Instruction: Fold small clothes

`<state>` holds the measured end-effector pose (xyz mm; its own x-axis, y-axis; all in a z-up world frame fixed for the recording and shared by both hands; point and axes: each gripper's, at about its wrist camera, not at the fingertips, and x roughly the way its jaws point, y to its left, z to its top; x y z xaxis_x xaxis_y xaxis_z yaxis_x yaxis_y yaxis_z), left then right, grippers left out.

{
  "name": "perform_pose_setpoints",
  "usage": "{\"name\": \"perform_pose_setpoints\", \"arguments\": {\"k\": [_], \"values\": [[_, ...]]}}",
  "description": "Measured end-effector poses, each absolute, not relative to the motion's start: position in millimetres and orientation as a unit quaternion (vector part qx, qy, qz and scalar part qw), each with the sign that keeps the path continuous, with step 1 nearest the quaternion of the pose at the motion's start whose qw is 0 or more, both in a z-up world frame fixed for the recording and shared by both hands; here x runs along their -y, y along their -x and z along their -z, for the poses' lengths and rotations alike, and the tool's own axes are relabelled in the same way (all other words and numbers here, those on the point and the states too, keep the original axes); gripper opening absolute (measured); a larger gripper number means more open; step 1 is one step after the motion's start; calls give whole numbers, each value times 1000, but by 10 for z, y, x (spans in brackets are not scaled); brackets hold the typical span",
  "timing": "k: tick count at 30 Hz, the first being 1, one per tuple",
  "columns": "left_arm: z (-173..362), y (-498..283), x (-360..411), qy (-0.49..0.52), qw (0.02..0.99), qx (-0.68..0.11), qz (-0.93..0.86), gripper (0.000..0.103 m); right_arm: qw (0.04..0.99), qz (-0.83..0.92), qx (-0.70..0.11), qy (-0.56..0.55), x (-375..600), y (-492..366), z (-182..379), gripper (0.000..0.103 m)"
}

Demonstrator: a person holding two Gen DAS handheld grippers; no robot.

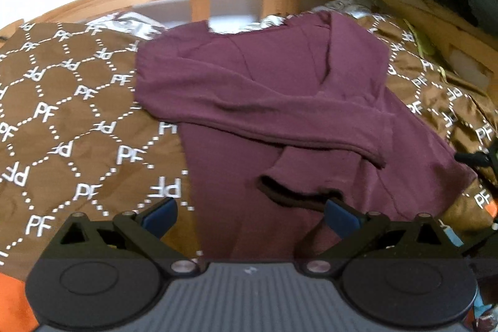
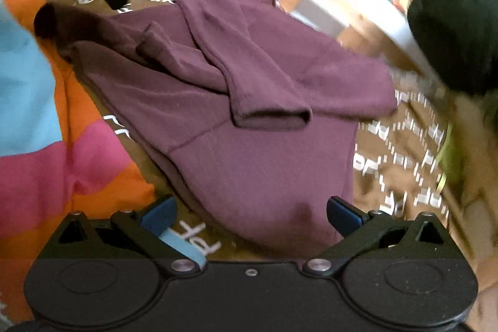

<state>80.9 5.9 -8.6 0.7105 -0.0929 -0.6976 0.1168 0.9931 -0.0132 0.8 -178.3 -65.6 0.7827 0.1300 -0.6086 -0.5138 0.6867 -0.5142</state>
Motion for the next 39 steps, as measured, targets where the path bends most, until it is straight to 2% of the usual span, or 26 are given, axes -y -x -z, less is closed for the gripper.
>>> {"name": "perform_pose_setpoints", "arguments": {"k": [6,8,10,11,13,14,16,19,25,29,39], "values": [[58,-756,111,-38,931,-352,89,102,891,-180,-251,332,1828,-76,724,100],[44,-715,157,-43,933,-342,106,102,892,-189,-244,331,1830,-71,708,87],[31,-681,200,-46,934,-332,123,102,890,-205,-239,330,1801,-64,687,66],[24,-655,221,-49,935,-326,133,102,889,-212,-238,328,1781,-54,677,59],[17,-611,265,-54,935,-317,150,102,889,-223,-241,320,1747,-53,661,37],[14,-593,290,-58,935,-313,158,102,890,-228,-243,312,1746,-59,647,33],[12,-552,350,-68,934,-305,173,102,893,-236,-245,295,1750,-46,605,12],[28,-500,465,-95,933,-293,187,102,905,-241,-247,249,1815,-65,480,7],[72,-378,737,-166,928,-258,209,102,935,-228,-259,77,2142,-233,189,6],[166,-432,887,-175,916,-282,224,102,936,-230,-267,0,2306,-301,95,6],[511,-564,1232,-276,905,-287,149,102,934,-241,-264,-10,2303,-279,67,7]]}}
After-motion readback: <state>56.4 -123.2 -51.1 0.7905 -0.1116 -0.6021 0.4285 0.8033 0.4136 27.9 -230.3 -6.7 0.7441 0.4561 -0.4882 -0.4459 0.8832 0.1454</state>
